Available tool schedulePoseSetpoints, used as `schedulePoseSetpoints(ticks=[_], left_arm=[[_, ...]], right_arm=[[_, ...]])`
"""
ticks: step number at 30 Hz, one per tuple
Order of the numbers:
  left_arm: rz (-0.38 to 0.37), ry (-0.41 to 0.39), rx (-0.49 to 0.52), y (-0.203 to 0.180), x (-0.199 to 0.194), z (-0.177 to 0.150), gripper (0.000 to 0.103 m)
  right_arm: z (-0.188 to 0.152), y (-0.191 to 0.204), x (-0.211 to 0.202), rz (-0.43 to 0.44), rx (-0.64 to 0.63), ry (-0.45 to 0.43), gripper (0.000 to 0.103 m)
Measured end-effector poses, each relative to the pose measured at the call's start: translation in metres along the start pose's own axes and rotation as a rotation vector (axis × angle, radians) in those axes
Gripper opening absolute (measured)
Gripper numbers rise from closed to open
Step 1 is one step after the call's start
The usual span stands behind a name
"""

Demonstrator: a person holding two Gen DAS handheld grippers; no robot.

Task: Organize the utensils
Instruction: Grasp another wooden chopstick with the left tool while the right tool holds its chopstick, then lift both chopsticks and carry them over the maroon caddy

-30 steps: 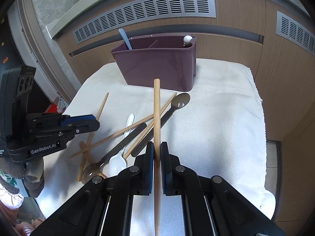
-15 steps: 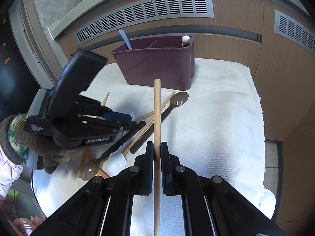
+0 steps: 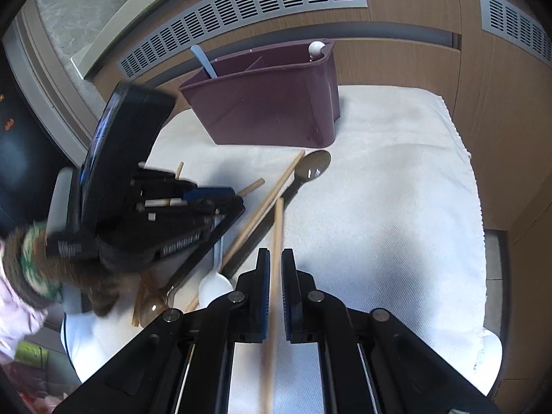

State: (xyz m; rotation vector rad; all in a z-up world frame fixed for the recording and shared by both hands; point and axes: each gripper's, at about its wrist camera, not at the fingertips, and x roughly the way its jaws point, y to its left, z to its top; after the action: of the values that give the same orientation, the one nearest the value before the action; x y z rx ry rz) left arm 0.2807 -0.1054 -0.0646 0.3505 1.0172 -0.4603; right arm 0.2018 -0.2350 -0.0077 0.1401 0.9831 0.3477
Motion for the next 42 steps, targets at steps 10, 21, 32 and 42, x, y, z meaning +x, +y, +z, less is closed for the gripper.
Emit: schedulePoseSetpoints(ticks=[10, 21, 32, 42], left_arm=[[-0.128, -0.182, -0.287, 0.047, -0.070, -0.053, 0.006], [-0.138, -0.368, -0.373, 0.078, -0.121, -0.066, 0.006], [-0.152, -0.568, -0.402, 0.076, -0.185, -0.064, 0.006], [-0.052, -0.919, -0.291, 0.079, -0.303, 0.021, 0.006]], right_arm=[[0.013, 0.008, 0.030, -0.040, -0.068, 0.142, 0.019], [0.025, 0.029, 0.071, -0.172, -0.155, 0.222, 0.008], [0.026, 0.038, -0.049, -0.088, -0.102, -0.090, 0.006], [0.137, 0.096, -0.190, -0.123, -0.238, -0.638, 0.006]])
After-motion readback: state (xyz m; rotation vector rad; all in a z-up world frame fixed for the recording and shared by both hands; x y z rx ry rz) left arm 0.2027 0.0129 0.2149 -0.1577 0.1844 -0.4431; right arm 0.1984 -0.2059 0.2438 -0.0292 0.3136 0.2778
